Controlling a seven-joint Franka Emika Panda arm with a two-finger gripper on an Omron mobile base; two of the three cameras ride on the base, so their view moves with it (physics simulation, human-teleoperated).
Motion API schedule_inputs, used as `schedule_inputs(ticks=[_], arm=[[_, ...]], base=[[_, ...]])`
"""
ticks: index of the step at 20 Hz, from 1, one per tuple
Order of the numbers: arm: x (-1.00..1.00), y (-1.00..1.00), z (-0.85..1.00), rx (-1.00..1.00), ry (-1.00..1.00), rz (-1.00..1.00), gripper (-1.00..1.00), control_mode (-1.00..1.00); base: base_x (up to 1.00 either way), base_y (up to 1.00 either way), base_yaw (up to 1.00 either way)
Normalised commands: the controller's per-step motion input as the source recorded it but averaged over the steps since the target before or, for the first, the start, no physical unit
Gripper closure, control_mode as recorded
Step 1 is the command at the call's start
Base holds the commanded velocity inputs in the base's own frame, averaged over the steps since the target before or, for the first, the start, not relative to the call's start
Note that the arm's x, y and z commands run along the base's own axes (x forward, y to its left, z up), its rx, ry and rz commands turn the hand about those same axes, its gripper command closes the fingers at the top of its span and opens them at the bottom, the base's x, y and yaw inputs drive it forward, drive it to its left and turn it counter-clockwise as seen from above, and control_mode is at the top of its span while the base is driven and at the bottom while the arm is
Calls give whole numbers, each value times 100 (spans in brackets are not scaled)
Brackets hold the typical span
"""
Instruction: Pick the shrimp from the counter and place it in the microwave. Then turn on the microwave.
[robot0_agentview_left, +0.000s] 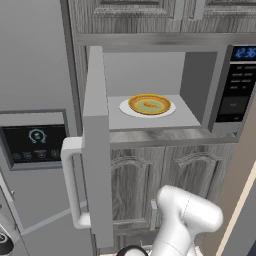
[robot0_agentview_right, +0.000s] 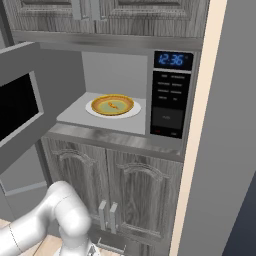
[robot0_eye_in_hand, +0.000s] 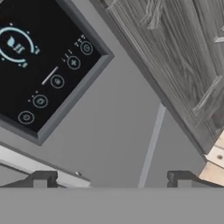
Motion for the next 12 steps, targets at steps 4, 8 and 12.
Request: schedule_inputs(ticks=[4, 8, 12], arm=[[-36, 8, -4, 12, -11, -23, -100, -100], [-32, 4, 0, 14, -5, -24, -100, -100], [-19, 0, 0, 14, 0, -26, -100, -100]], base=[[0, 0, 0], [0, 0, 0], [0, 0, 0]])
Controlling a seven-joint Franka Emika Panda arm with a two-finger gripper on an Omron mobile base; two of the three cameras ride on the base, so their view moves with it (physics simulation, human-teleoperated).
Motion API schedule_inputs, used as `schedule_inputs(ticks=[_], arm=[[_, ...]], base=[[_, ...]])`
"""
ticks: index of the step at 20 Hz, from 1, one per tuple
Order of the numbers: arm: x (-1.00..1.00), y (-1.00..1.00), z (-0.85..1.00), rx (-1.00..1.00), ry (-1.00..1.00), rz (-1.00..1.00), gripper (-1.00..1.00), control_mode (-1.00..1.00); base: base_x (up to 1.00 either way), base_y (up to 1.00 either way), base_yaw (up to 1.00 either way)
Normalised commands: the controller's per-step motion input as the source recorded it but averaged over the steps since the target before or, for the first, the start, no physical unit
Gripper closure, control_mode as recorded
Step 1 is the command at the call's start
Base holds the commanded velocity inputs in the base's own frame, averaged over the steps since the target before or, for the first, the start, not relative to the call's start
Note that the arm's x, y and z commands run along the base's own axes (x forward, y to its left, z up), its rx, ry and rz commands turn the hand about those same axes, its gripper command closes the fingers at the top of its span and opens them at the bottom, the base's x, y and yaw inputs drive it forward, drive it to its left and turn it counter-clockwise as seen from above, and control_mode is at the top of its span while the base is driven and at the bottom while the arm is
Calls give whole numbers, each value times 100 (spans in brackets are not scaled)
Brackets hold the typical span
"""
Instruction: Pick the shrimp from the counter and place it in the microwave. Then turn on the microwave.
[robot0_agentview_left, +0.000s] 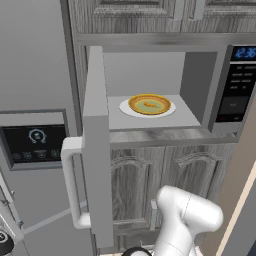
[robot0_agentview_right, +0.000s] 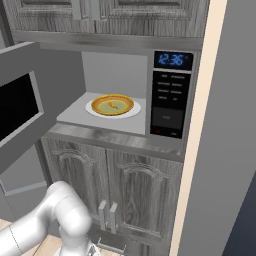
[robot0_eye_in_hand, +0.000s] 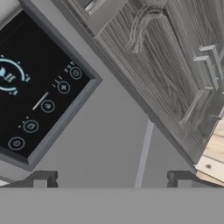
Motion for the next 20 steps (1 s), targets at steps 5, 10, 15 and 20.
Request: schedule_inputs(ticks=[5, 10, 15, 20], arm=[[-19, 0, 0, 14, 0, -26, -100, -100], [-29, 3, 0, 13, -1, -26, -100, -100], [-37, 7, 0, 12, -3, -26, -100, -100], [-36, 8, 0, 11, -3, -26, -100, -100]], base=[[0, 0, 0], [0, 0, 0], [0, 0, 0], [0, 0, 0]])
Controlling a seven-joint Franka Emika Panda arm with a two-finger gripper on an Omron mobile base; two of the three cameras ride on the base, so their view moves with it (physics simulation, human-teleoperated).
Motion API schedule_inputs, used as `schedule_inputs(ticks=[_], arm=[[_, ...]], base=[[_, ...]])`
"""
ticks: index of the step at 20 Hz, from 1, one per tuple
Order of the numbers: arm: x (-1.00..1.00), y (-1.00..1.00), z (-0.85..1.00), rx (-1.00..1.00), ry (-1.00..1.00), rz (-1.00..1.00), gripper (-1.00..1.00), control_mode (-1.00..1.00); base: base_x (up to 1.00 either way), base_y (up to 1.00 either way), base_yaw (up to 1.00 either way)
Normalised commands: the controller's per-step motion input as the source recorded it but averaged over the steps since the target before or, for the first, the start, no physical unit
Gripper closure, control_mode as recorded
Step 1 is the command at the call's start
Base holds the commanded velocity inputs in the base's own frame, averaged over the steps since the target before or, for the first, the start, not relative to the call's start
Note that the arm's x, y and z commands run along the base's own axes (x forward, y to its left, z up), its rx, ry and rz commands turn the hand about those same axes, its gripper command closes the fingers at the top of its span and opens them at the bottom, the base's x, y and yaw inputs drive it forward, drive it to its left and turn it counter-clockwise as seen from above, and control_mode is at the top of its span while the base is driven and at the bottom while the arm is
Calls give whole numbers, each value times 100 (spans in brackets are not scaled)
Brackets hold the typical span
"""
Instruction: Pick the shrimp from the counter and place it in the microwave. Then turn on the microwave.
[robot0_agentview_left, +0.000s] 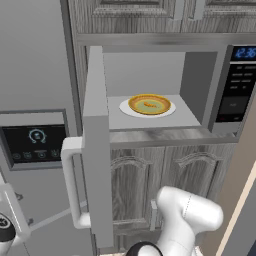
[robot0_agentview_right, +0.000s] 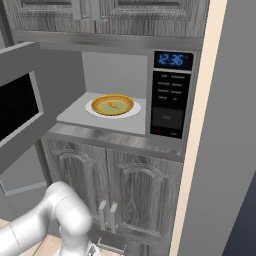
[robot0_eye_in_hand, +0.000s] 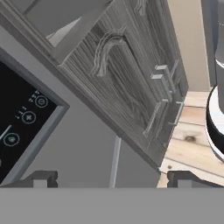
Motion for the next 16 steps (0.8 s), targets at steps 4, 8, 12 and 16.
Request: schedule_inputs(ticks=[4, 8, 12, 16], arm=[[-32, 7, 0, 7, -6, -22, -100, -100], [-30, 7, 0, 0, -7, -22, -100, -100], [-33, 7, 0, 0, -8, -20, -100, -100], [-33, 1, 0, 0, -8, -17, -100, -100]], base=[[0, 0, 0], [0, 0, 0], [0, 0, 0], [0, 0, 0]])
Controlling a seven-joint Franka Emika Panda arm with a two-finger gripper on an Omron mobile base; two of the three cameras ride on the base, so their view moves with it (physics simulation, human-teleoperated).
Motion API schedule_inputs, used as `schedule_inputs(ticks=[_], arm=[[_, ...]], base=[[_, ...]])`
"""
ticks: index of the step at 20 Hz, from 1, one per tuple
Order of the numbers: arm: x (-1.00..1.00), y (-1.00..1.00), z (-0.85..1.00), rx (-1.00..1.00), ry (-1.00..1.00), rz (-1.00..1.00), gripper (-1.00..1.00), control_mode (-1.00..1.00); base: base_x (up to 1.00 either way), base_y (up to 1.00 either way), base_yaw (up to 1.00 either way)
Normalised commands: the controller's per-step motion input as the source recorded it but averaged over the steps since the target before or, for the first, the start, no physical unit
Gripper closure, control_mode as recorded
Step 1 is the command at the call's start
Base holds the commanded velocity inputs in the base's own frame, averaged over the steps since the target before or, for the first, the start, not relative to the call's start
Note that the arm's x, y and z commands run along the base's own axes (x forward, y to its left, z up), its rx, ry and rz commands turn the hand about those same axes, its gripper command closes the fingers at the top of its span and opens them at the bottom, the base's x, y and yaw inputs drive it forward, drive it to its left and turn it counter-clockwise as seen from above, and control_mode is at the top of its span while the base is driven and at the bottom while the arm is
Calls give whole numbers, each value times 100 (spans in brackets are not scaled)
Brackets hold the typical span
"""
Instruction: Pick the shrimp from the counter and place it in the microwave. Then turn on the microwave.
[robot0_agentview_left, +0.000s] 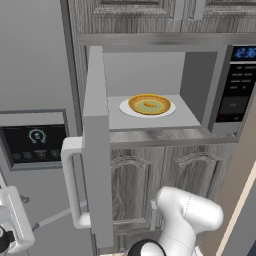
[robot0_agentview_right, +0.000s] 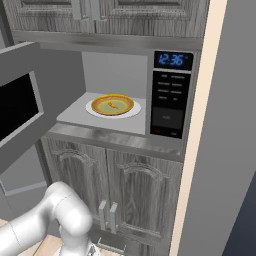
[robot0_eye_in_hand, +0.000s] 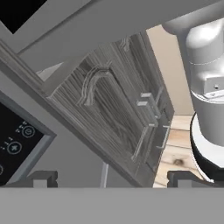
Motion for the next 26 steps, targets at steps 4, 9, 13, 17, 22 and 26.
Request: schedule_inputs(ticks=[4, 9, 13, 17, 22, 26], arm=[[-27, 0, 0, 0, -5, -15, -100, -100], [-21, -1, 1, 0, -1, -15, -100, -100], [-13, -6, 3, 0, 0, -11, -100, -100], [-12, -6, 2, 0, 0, -6, -100, -100], [-18, -1, 6, 0, 0, -3, -100, -100], [-18, 0, 5, 0, 0, 0, -100, -100]], base=[[0, 0, 0], [0, 0, 0], [0, 0, 0], [0, 0, 0], [0, 0, 0], [0, 0, 0]])
